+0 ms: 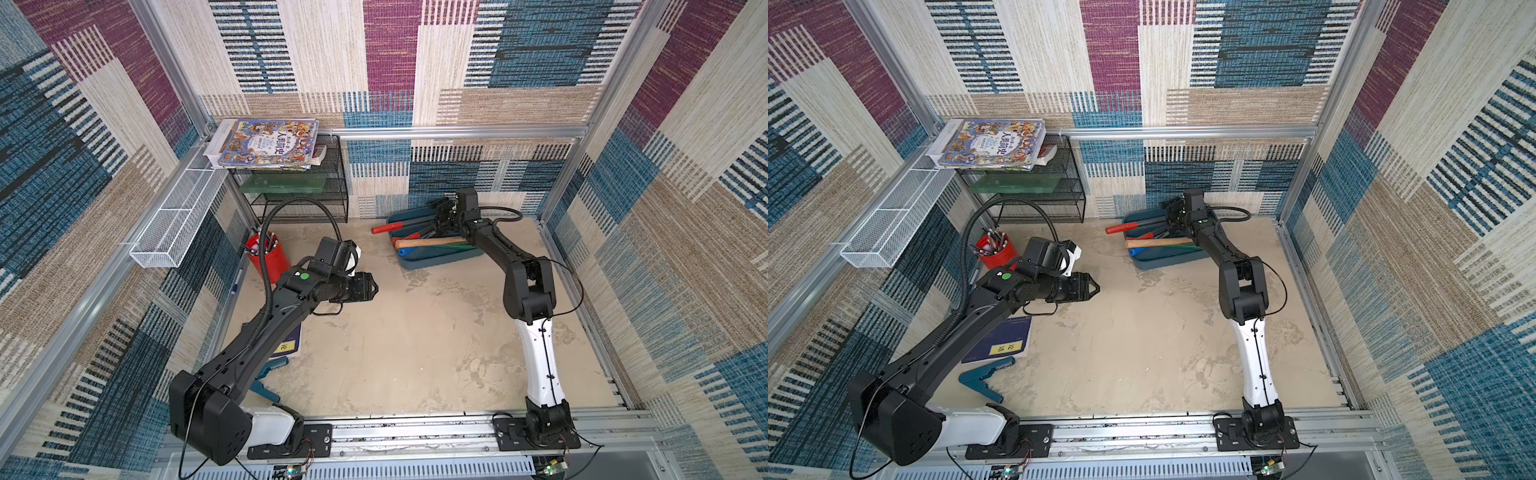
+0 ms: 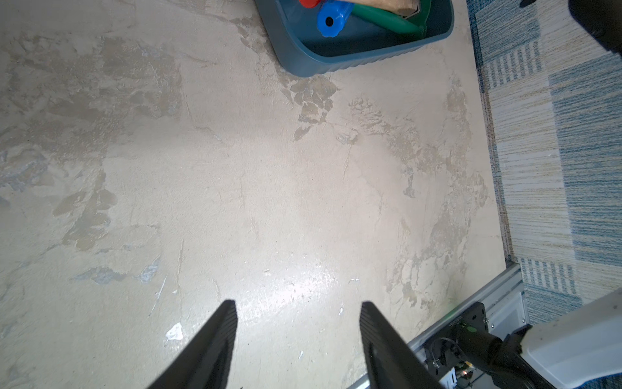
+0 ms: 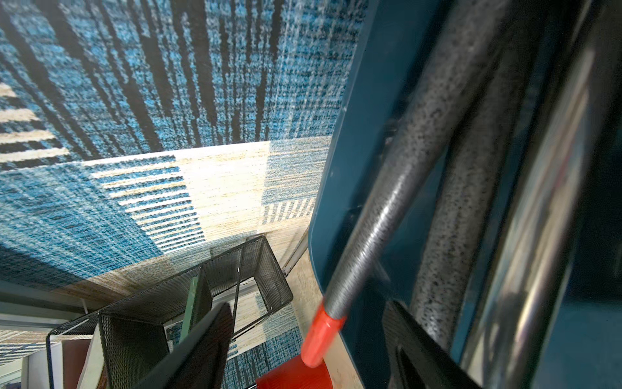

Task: Put the small hoe into the storage box
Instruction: Place the hoe in the storage box.

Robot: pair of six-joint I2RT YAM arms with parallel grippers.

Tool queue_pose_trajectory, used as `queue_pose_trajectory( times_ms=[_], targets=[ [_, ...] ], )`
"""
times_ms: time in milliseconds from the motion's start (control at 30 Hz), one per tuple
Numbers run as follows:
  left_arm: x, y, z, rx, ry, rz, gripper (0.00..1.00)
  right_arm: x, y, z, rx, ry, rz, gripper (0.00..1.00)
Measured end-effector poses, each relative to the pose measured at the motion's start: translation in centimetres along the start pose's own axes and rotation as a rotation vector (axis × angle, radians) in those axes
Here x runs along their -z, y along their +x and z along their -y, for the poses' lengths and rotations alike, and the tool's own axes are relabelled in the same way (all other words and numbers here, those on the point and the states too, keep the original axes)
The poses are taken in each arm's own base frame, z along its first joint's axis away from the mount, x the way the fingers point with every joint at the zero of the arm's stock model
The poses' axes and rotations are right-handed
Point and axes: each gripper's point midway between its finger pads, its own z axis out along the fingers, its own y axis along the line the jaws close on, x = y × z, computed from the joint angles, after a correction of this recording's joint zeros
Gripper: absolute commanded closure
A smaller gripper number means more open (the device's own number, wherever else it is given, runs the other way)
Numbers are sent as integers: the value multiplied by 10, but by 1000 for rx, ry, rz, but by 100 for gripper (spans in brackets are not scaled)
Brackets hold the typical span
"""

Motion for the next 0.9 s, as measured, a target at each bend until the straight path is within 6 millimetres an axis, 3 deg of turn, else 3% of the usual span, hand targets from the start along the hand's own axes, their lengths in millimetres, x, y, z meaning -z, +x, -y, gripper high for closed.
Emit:
queue_pose_trajectory(
  times_ms=[533, 900],
  targets=[
    [-4, 0, -4, 8, -15, -8, 36, 9, 5, -8, 69, 18, 9, 23],
    [-4, -2, -12, 9, -56, 4, 34, 41, -10, 1, 126, 133, 74, 18]
  ],
)
